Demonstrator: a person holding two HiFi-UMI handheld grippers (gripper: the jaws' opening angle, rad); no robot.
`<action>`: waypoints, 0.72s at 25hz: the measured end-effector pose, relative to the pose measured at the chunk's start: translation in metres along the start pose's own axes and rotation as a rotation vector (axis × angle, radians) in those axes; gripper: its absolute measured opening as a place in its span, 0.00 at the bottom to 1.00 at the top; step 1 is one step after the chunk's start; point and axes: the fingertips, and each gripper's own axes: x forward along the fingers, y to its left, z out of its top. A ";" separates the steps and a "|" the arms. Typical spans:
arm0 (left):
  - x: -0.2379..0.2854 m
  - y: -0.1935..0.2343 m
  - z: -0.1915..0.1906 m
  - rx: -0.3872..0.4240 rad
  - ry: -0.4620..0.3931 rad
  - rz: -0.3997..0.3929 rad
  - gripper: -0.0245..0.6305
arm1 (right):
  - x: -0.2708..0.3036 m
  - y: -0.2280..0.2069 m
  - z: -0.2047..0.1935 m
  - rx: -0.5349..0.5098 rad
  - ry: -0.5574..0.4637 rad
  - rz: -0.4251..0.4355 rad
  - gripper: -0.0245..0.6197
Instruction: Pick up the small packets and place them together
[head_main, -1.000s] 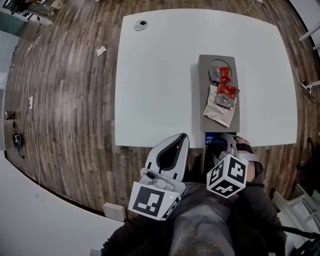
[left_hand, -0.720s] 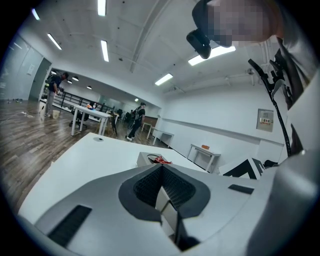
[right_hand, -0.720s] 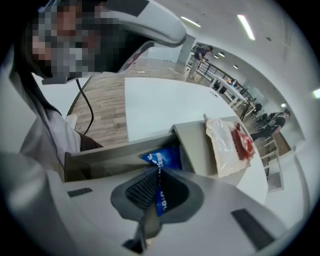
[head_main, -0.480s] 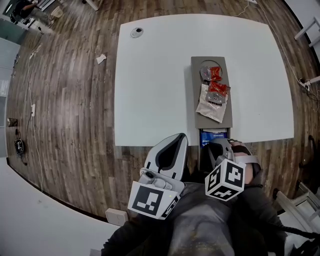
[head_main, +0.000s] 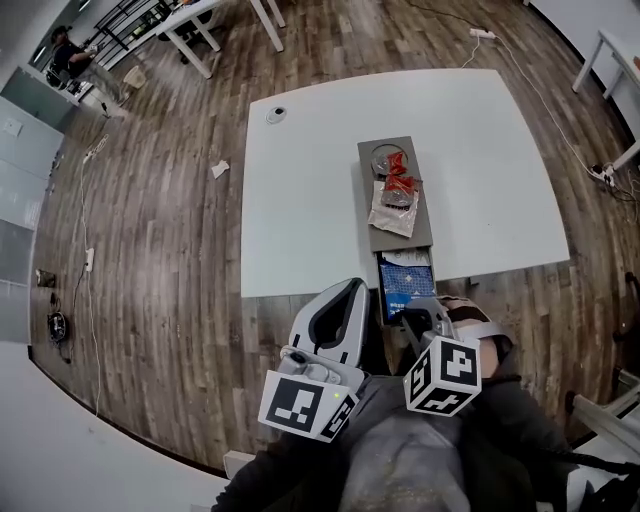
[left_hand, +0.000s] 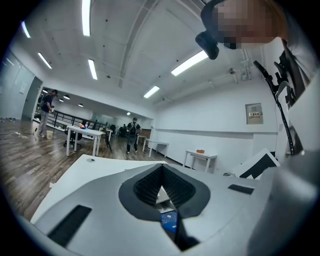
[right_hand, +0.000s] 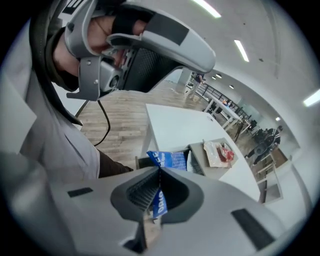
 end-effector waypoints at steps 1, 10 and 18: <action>-0.001 -0.006 0.002 0.009 -0.007 -0.006 0.04 | -0.005 0.000 0.001 -0.003 -0.012 -0.012 0.06; -0.006 -0.040 0.021 0.050 -0.062 -0.038 0.04 | -0.047 -0.009 0.011 -0.046 -0.077 -0.102 0.06; -0.002 -0.036 0.025 0.053 -0.068 -0.025 0.04 | -0.054 -0.034 0.014 -0.058 -0.084 -0.172 0.06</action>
